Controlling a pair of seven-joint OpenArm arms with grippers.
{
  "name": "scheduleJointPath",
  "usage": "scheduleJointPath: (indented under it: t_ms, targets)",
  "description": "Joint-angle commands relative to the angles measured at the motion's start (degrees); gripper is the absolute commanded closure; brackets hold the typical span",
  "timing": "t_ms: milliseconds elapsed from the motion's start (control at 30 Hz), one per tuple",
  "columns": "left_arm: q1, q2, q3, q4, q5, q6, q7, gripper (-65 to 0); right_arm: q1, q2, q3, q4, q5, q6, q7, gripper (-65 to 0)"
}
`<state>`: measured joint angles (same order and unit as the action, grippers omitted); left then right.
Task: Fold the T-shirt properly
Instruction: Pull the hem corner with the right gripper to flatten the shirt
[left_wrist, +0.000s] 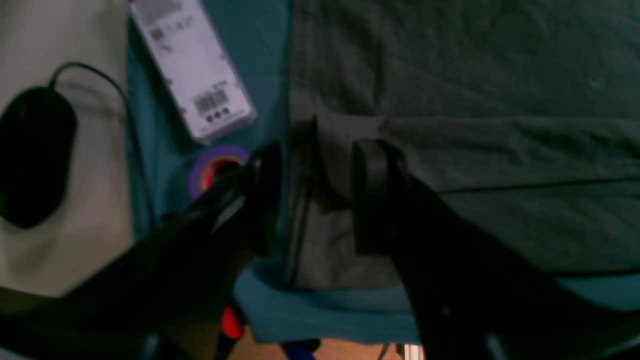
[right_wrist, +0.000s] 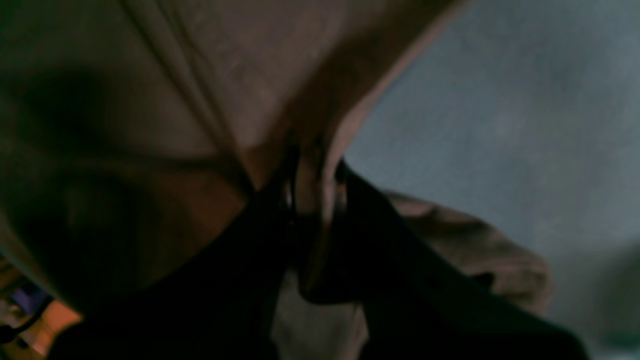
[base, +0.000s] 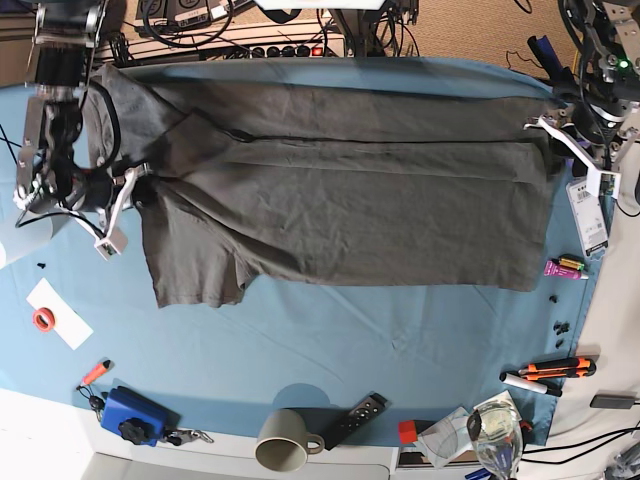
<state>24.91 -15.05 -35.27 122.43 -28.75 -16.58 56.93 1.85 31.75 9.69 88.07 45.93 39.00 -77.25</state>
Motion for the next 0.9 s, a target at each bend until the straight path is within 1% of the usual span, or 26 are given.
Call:
scheduleJointPath:
  t_ms: [0, 100, 233, 300, 367, 400, 500, 567, 600, 667, 800, 867]
  targets:
    - [-0.2, -0.5, -0.3, 1.1, -0.4, 0.0, -1.1, -23.7, 0.0, 1.4, 1.7, 2.9, 0.7, 0.2, 0.9, 0.0]
    - [-0.2, -0.2, -0.3, 1.1, -0.4, 0.0, -1.4, -23.7, -1.9, 1.4, 4.4, 6.8, -0.3, 0.2, 0.7, 0.0]
    - [-0.2, -0.2, -0.3, 1.1, -0.4, 0.0, -1.4, -23.7, -2.0, 1.4, 5.8, 6.9, -0.5, 0.2, -0.8, -0.1]
    - [-0.1, -0.2, -0.3, 1.1, -0.4, 0.0, -1.4, -23.7, -2.2, 1.4, 5.8, 6.9, -0.5, 0.2, -0.8, -10.3]
    - [-0.1, -0.2, -0.3, 1.1, -0.4, 0.0, -1.3, -23.7, -2.2, 1.4, 5.8, 6.9, -0.6, 0.2, -0.9, -17.9]
    - [0.0, -0.2, -0.3, 1.1, -0.4, 0.0, -1.3, -23.7, -2.2, 1.4, 5.8, 6.9, -0.5, 0.2, -0.9, -19.4]
    - [0.4, -0.2, -0.3, 1.1, -0.3, 0.0, -1.3, -23.7, -2.1, 1.5, 5.8, 6.9, -0.2, -0.1, -0.9, -19.8]
    - [0.9, -0.2, -0.3, 1.1, -0.4, 0.0, -1.3, -23.7, -1.8, 1.5, 5.9, 7.2, 1.2, -1.6, -0.6, -19.8]
    - [1.0, -0.2, -0.3, 1.1, -0.4, 0.0, -1.3, -23.7, -1.4, 1.4, 6.2, 7.3, 1.3, -2.1, 0.3, -19.8]
    - [1.1, -0.2, -0.3, 1.1, -0.4, 0.0, -1.3, -23.7, -0.1, 1.4, 7.3, 7.3, -0.1, -2.6, 4.1, -19.8]
    - [1.1, -0.2, -0.3, 1.1, -0.4, 0.0, -1.3, -23.7, 4.4, 1.2, 9.2, 7.1, -8.1, -2.9, 12.0, -19.8]
    - [1.1, -0.2, -0.3, 1.1, -0.4, 0.0, -1.3, -23.7, 6.6, 1.3, 9.1, 6.2, -9.8, -2.9, 14.1, -19.8]
